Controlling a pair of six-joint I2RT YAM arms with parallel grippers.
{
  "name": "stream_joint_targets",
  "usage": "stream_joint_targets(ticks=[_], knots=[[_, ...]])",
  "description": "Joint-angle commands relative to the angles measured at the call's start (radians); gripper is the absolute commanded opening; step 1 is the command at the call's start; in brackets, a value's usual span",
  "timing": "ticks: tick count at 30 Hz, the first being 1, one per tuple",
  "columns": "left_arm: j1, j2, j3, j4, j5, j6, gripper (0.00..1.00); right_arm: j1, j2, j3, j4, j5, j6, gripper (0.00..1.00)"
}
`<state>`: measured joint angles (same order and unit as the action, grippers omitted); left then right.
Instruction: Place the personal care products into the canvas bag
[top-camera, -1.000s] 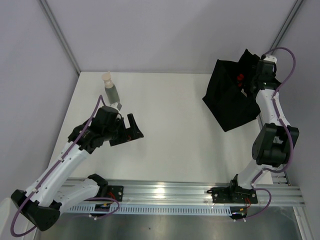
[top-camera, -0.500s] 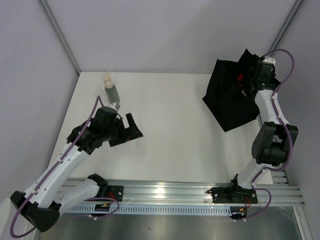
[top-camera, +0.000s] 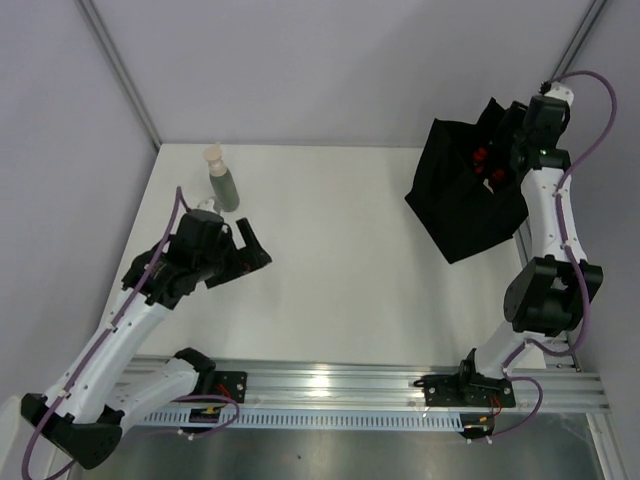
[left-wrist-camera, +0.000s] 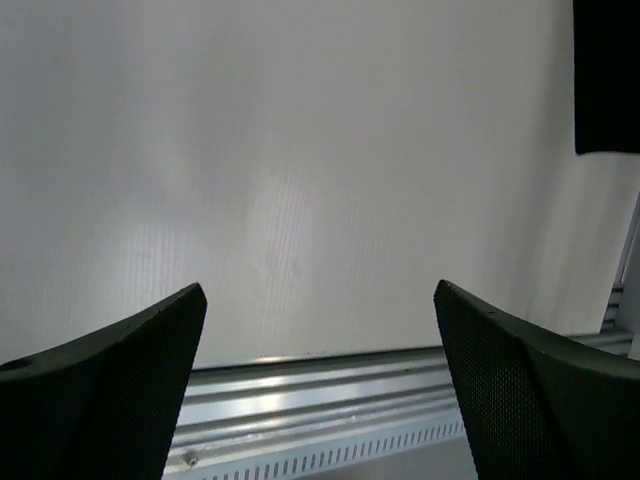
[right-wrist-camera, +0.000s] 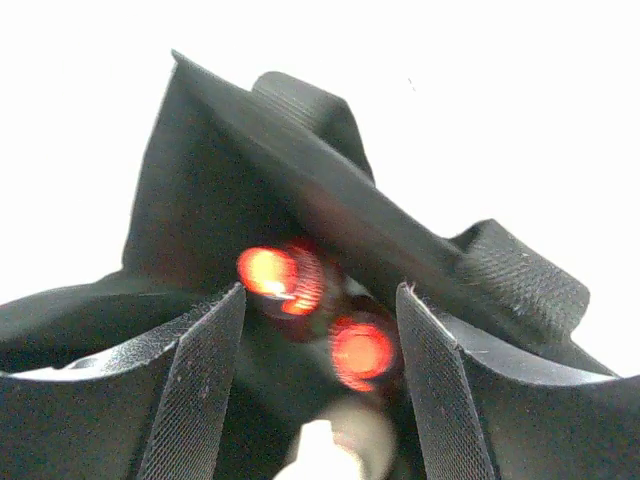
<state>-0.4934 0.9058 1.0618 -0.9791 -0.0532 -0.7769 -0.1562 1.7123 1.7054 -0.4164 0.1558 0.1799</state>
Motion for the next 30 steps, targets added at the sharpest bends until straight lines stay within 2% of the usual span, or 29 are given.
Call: stream_joint_targets(ticks=[1, 2, 3, 4, 7, 8, 11, 14, 18, 20, 25, 27, 30], knots=[[0.056, 0.039, 0.13, 0.062, -0.148, 0.048, 0.99, 0.087, -0.144, 0.099, 0.005, -0.082, 0.089, 0.65], [0.102, 0.06, 0.168, 0.088, -0.177, 0.053, 0.99, 0.127, -0.16, 0.093, 0.03, -0.09, 0.069, 0.66], [0.128, 0.086, 0.206, 0.103, -0.18, 0.067, 0.99, 0.235, -0.181, 0.091, 0.031, -0.04, 0.046, 0.65], [0.157, 0.112, 0.246, 0.114, -0.18, 0.068, 0.99, 0.288, -0.19, 0.089, 0.036, -0.009, -0.004, 0.66], [0.294, 0.227, 0.334, 0.144, -0.134, 0.08, 0.99, 0.453, -0.207, 0.079, 0.053, 0.041, -0.045, 0.67], [0.352, 0.287, 0.351, 0.146, -0.129, 0.083, 0.99, 0.484, -0.209, 0.08, 0.047, 0.031, -0.048, 0.67], [0.424, 0.402, 0.415, 0.201, -0.114, 0.111, 0.99, 0.582, -0.247, 0.057, 0.037, 0.028, -0.025, 0.67], [0.441, 0.505, 0.487, 0.244, -0.115, 0.174, 0.99, 0.639, -0.307, -0.021, 0.068, -0.008, -0.004, 0.67], [0.443, 0.718, 0.624, 0.212, -0.169, 0.249, 0.99, 0.667, -0.355, -0.085, 0.07, -0.015, 0.012, 0.67], [0.444, 0.774, 0.682, 0.212, -0.183, 0.293, 0.99, 0.67, -0.367, -0.101, 0.053, -0.019, 0.01, 0.67], [0.453, 0.921, 0.754, 0.27, -0.198, 0.378, 0.93, 0.67, -0.381, -0.122, 0.057, -0.029, -0.031, 0.68], [0.472, 0.949, 0.762, 0.284, -0.18, 0.384, 0.88, 0.67, -0.378, -0.124, 0.065, -0.028, -0.045, 0.68], [0.478, 0.966, 0.739, 0.39, -0.107, 0.447, 0.89, 0.67, -0.37, -0.121, 0.067, -0.029, -0.072, 0.69]])
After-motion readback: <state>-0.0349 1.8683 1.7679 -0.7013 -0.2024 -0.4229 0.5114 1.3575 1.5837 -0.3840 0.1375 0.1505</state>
